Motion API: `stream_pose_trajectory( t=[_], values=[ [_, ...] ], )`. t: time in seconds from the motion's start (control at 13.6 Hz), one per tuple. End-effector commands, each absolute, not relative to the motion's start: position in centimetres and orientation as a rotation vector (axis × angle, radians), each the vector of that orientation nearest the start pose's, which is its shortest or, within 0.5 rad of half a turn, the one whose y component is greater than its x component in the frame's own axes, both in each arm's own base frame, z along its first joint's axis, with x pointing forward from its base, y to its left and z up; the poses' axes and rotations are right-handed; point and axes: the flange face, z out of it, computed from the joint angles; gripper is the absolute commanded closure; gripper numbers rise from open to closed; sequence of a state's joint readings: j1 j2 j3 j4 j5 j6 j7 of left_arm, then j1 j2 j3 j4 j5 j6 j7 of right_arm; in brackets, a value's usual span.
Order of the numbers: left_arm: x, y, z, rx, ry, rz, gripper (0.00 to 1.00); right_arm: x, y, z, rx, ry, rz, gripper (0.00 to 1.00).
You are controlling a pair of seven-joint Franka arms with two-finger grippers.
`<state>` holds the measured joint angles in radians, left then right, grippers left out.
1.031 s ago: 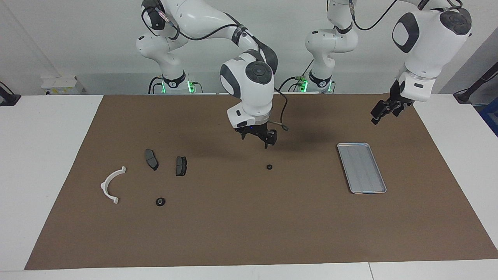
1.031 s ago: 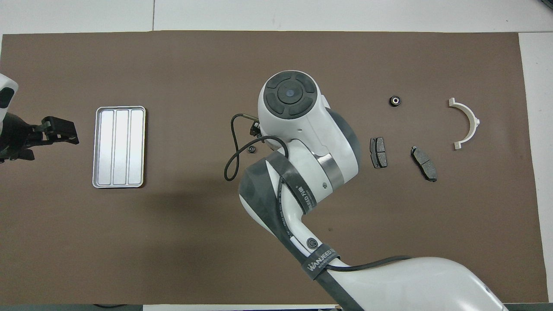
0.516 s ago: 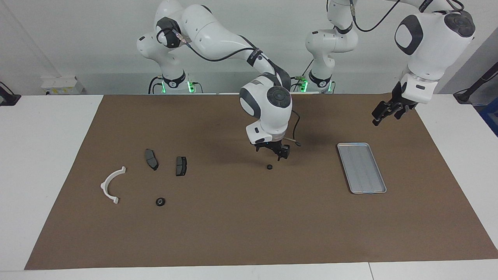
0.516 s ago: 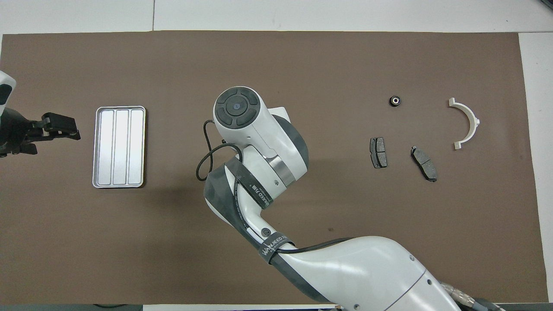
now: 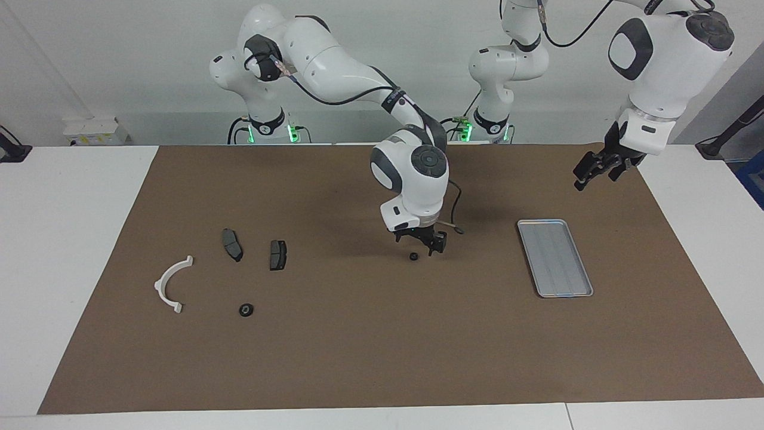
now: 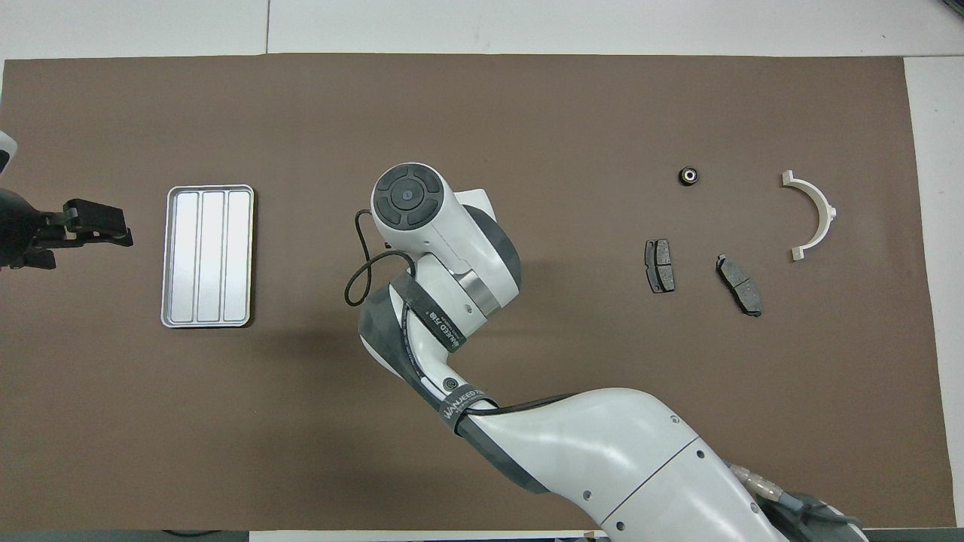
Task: Place bearing gear from tray to pile
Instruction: 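Reach the right gripper to mid-table and grasp the second gear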
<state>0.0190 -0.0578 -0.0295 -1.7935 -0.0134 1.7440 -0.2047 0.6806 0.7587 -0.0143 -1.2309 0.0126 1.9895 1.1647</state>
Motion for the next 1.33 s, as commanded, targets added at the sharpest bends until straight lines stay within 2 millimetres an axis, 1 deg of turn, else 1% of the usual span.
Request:
stream_pose_trajectory(
  t=[0.0, 0.07, 0.29, 0.37, 0.66, 0.81, 0.96, 1.03, 1.25],
  values=[
    [53.7, -0.9, 57.7, -3.149, -0.281, 0.003, 0.0, 59.0, 47.3, 30.1, -3.039, 0.767, -0.053, 0.0],
    [53.7, -0.9, 57.6, -3.149, -0.279, -0.002, 0.0, 59.0, 47.2, 29.6, -3.049, 0.764, -0.056, 0.0],
    [53.7, -0.9, 57.6, -3.151, -0.257, -0.007, 0.0, 59.4, 46.7, 29.4, -3.062, 0.763, -0.079, 0.01],
    [53.8, -0.9, 57.7, -3.151, -0.26, -0.007, 0.0, 59.4, 46.6, 29.4, -3.06, 0.767, -0.077, 0.04],
    [53.7, -1.2, 59.1, -3.152, -0.251, -0.011, 0.0, 59.2, 46.8, 28.9, -3.041, 0.764, -0.077, 0.11],
    [53.7, -1.3, 59.1, -3.152, -0.246, -0.007, 0.0, 59.0, 46.9, 28.8, -3.042, 0.761, -0.074, 0.13],
    [53.4, -1.3, 59.3, -3.148, -0.245, 0.012, 0.0, 58.9, 46.9, 28.0, -3.038, 0.755, -0.087, 0.16],
    [53.4, -1.3, 60.1, -3.15, -0.245, -0.002, 0.0, 58.8, 46.9, 27.6, -3.038, 0.756, -0.084, 0.19],
    [53.5, -1.3, 60.1, -3.151, -0.243, -0.004, 0.0, 58.6, 46.7, 27.8, -3.057, 0.761, -0.06, 0.2]
  ],
)
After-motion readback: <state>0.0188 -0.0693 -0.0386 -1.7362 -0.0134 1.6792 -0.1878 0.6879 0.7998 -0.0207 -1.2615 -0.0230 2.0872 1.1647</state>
